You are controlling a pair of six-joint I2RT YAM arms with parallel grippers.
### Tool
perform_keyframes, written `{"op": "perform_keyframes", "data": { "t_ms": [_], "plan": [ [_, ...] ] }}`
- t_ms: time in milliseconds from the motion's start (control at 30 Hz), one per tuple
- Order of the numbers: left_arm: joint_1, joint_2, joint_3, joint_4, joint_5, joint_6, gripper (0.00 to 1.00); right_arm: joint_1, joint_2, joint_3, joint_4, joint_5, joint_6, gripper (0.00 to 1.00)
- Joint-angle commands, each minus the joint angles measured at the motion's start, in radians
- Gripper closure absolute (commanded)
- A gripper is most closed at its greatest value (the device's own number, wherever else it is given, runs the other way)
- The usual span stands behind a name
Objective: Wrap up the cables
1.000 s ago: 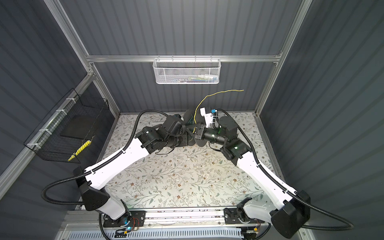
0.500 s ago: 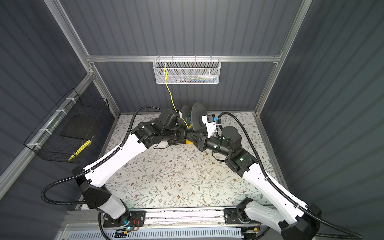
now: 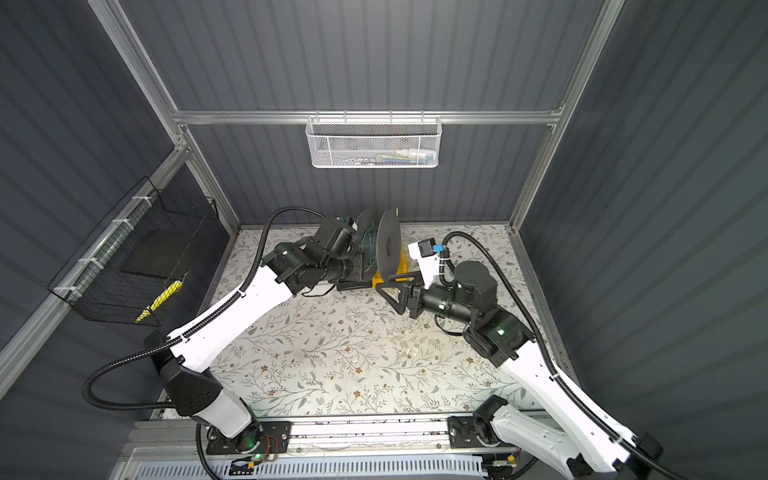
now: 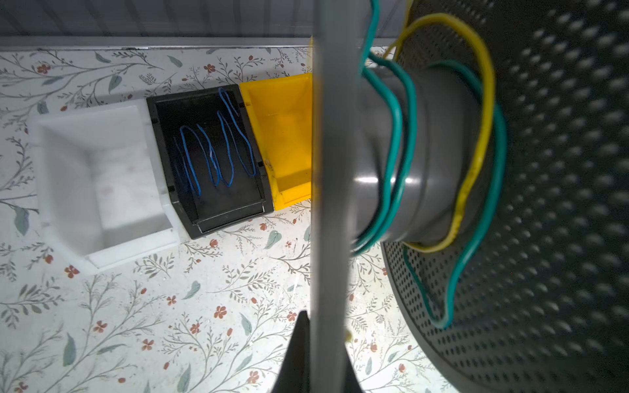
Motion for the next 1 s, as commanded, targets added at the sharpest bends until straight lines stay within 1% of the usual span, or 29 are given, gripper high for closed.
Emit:
{"op": "perform_keyframes", "data": {
  "t_ms": [0,67,100,167,233,300,400,533,567,733,900,967],
  "plan": [
    [-0.001,-0.082,-0.016,0.009,0.013,0.105,1.00,-0.069,-0.047,0.044,-0.136,0.009,0.041,0.34],
    [-0.001,-0.101,-0.028,-0.030,0.071,0.143,1.00,-0.159,-0.078,0.034,-0.190,-0.013,0.102,0.31],
    [0.000,-0.110,-0.029,-0.055,0.086,0.151,1.00,-0.216,-0.096,0.011,-0.202,-0.047,0.146,0.30],
    [0.000,-0.133,-0.036,-0.093,0.110,0.172,1.00,-0.335,-0.123,-0.049,-0.213,-0.138,0.236,0.30],
    [-0.001,-0.156,-0.040,-0.117,0.141,0.190,1.00,-0.432,-0.140,-0.139,-0.189,-0.232,0.322,0.30],
    [-0.001,-0.175,-0.034,-0.144,0.183,0.212,1.00,-0.494,-0.157,-0.252,-0.122,-0.288,0.419,0.30],
    [-0.001,-0.194,-0.027,-0.206,0.243,0.237,1.00,-0.528,-0.168,-0.404,0.041,-0.325,0.555,0.27],
    [0.000,-0.232,-0.060,-0.241,0.277,0.252,1.00,-0.527,-0.119,-0.522,0.200,-0.343,0.655,0.21],
    [0.000,-0.239,-0.070,-0.242,0.293,0.252,1.00,-0.527,-0.103,-0.546,0.235,-0.340,0.664,0.20],
    [-0.001,-0.260,-0.103,-0.245,0.323,0.238,1.00,-0.527,-0.013,-0.604,0.278,-0.306,0.665,0.11],
    [-0.001,-0.275,-0.129,-0.249,0.345,0.233,1.00,-0.537,0.106,-0.650,0.396,-0.280,0.667,0.09],
    [-0.001,-0.283,-0.140,-0.252,0.348,0.228,1.00,-0.545,0.156,-0.640,0.442,-0.281,0.667,0.08]
  ]
}}
